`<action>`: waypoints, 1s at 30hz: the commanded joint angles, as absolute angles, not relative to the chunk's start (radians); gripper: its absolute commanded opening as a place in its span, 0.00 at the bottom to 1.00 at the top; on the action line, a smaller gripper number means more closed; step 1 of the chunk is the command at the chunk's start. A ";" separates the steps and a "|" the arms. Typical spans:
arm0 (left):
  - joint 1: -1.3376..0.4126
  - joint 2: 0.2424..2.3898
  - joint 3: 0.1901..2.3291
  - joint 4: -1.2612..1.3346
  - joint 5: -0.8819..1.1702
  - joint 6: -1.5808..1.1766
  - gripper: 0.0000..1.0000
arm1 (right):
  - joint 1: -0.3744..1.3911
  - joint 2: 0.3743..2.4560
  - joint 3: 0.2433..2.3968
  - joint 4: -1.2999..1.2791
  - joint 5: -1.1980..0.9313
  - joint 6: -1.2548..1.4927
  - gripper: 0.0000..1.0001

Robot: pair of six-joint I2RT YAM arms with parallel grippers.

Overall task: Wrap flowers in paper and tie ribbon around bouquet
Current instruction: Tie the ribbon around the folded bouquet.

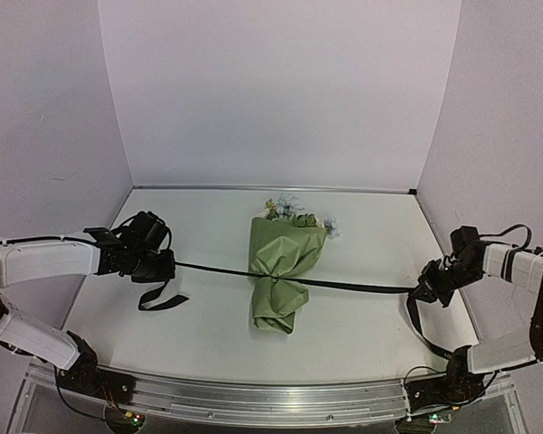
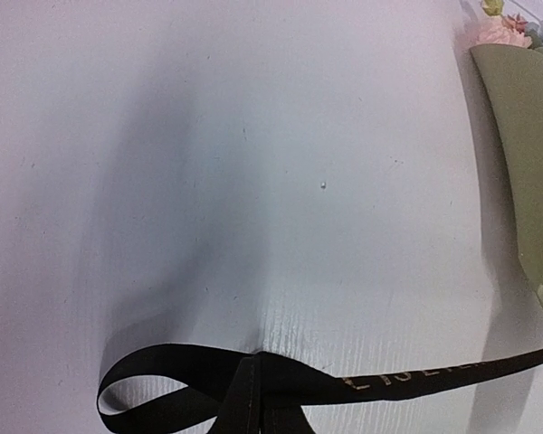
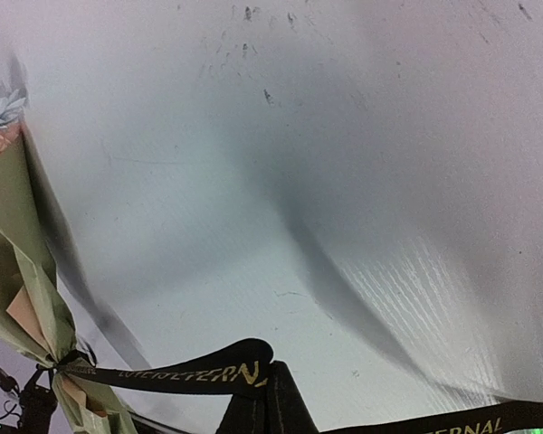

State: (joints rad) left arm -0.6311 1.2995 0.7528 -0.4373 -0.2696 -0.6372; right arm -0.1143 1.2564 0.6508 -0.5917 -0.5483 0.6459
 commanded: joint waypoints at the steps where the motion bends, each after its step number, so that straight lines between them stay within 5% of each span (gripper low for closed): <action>1: -0.594 1.319 0.747 -0.505 -0.471 -0.615 0.00 | -0.196 1.244 0.708 -0.650 -0.335 0.668 0.00; 14: -0.603 1.225 0.844 -0.525 -0.517 -0.488 0.00 | -0.177 1.177 0.828 -0.906 -0.278 0.532 0.00; 25: -0.604 1.226 0.973 -0.531 -0.494 -0.321 0.00 | 0.024 1.107 1.026 -1.163 -0.108 0.343 0.00; 30: -0.459 1.210 0.908 -0.546 -0.410 -0.353 0.00 | -0.041 1.104 1.011 -1.189 -0.067 0.324 0.00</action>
State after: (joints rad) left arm -0.6152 1.2457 0.9459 -0.4831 -0.3308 -0.3410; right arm 0.0356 1.1114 1.0046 -1.0904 -0.2711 0.3532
